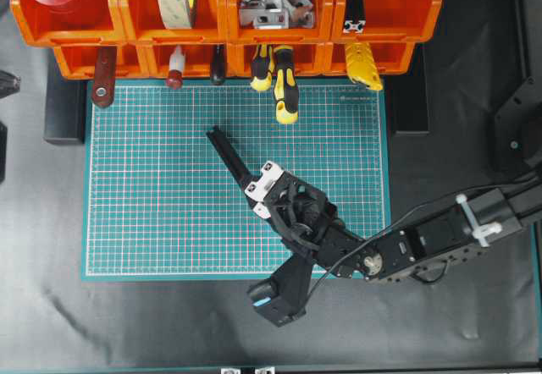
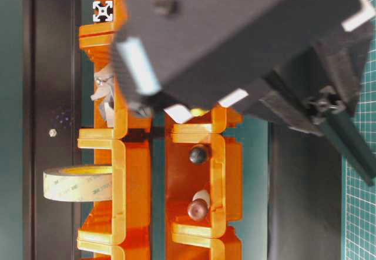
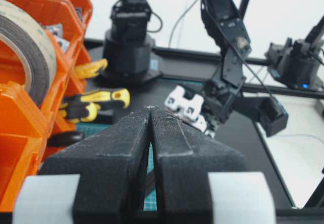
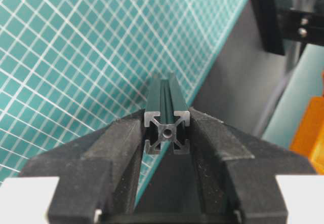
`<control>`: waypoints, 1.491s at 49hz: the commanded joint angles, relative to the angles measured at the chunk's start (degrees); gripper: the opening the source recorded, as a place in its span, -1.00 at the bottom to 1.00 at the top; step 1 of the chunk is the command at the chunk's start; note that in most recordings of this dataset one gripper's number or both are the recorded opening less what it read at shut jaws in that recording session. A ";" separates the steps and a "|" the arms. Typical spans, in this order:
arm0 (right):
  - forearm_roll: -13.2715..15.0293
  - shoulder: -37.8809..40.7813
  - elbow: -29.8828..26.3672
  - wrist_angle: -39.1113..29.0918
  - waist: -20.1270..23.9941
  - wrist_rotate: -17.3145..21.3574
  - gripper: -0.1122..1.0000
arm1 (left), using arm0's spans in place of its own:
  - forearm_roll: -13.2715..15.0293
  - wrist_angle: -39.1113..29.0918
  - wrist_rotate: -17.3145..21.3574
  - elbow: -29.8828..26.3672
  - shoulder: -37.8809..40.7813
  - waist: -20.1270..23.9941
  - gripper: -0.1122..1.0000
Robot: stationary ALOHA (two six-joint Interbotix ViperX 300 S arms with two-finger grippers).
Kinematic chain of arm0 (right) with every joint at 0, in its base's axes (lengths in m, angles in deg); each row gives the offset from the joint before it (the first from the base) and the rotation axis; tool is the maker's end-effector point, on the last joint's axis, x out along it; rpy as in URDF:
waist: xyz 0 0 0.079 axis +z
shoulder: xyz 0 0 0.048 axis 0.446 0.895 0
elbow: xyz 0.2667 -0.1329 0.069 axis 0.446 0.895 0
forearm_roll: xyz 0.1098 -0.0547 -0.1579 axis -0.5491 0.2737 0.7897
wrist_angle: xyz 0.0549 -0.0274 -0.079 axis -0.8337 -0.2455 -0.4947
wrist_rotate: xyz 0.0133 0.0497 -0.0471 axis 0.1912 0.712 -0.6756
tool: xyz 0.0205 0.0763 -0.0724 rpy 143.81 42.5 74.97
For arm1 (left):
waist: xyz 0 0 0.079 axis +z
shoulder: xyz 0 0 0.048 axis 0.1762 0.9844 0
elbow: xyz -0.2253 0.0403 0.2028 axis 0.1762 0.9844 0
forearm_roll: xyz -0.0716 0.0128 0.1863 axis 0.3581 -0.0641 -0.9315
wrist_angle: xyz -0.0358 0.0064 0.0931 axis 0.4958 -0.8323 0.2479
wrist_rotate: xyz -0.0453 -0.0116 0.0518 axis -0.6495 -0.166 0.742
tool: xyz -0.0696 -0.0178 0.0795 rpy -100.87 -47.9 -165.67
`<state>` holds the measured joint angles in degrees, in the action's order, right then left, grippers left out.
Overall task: Pick frame from container rack with right arm.
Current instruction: 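Lower the held extrusion onto the teal mat with the right gripper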
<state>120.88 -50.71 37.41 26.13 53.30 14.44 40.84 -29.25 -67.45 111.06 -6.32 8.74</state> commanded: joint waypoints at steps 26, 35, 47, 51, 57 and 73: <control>-3.34 0.88 -0.62 1.32 0.18 0.88 -0.35 | -0.18 -0.09 -0.18 -1.23 0.79 0.62 -0.79; -5.71 1.23 -0.53 1.49 0.09 0.79 -0.34 | -0.18 -0.09 -0.18 -1.23 0.70 0.53 -0.79; -7.65 1.41 -0.70 3.16 0.18 1.32 0.37 | -0.18 -0.35 -0.18 -1.23 0.62 0.62 -0.79; -8.61 1.41 -0.70 3.34 0.09 1.85 0.66 | -0.18 -0.35 -0.18 -1.23 0.53 0.53 -0.79; -11.25 1.41 -0.70 3.96 0.09 3.60 0.72 | -0.18 -0.44 -0.18 -1.23 0.44 0.53 -0.79; -21.62 0.18 -1.49 5.54 0.00 11.60 0.72 | -0.18 -1.32 -0.18 -1.41 0.26 0.35 -0.79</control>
<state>101.19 -48.34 37.41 31.23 53.21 24.46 40.84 -30.39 -67.54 111.06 -6.32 9.18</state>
